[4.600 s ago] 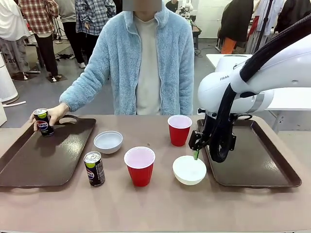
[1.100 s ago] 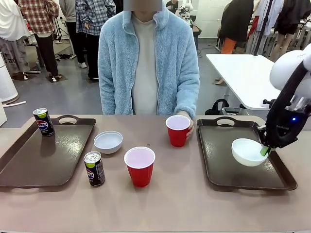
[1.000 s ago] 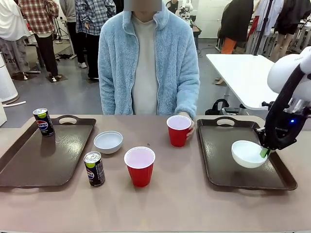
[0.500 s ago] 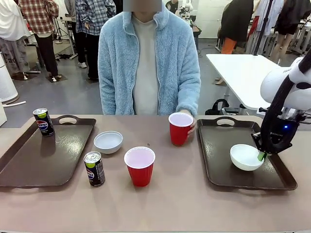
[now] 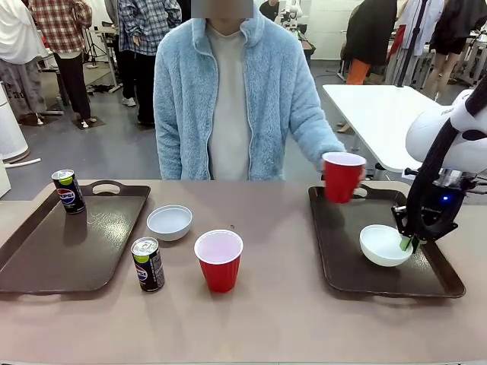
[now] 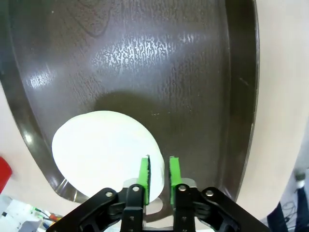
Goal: Prepare tableware on both trays.
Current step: Pick up a Picnic Bowl from the table and place it on a Handle tray.
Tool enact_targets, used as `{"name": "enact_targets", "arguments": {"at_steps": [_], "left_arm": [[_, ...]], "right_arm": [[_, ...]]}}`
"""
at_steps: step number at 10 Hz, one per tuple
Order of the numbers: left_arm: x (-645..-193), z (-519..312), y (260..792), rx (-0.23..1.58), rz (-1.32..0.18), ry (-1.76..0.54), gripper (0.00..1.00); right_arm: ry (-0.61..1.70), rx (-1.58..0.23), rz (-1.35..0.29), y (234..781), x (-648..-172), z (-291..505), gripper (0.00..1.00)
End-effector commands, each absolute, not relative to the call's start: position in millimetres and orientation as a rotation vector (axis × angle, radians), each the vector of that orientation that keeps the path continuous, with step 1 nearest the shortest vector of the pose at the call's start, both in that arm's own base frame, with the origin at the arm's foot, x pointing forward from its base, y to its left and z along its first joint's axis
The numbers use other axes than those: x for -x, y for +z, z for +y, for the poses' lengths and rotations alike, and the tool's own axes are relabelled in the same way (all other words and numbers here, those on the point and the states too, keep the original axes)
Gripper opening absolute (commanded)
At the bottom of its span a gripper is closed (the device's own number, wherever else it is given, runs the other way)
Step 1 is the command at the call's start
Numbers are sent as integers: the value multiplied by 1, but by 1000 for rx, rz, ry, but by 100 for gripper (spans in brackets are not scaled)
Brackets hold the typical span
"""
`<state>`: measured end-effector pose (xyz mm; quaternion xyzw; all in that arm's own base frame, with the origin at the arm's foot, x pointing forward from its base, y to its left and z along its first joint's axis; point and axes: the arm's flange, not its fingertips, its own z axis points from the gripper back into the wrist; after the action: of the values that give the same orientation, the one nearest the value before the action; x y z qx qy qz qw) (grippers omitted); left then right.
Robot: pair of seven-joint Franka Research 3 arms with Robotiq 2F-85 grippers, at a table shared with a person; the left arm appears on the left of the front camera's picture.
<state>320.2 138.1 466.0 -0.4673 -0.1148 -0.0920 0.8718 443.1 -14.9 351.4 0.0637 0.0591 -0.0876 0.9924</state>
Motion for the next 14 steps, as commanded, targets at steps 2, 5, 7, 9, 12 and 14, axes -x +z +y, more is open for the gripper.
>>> {"name": "enact_targets", "arguments": {"at_steps": [2,5,7,9,12,14], "left_arm": [[-320,138,467,992,-249,-196,100],[-320,138,467,992,-249,-196,100],[-320,138,467,992,-249,-196,100],[-320,138,467,992,-249,-196,100],[-320,138,467,992,-249,-196,100],[-320,138,467,992,-249,-196,100]], "right_arm": [[-139,-68,55,391,-399,17,100],[-124,-52,21,416,-351,49,67],[-96,-6,4,418,-327,64,87],[-47,14,-59,430,-298,81,100],[-30,-16,-48,454,-328,88,100],[-30,-16,-48,454,-328,88,100]]}}
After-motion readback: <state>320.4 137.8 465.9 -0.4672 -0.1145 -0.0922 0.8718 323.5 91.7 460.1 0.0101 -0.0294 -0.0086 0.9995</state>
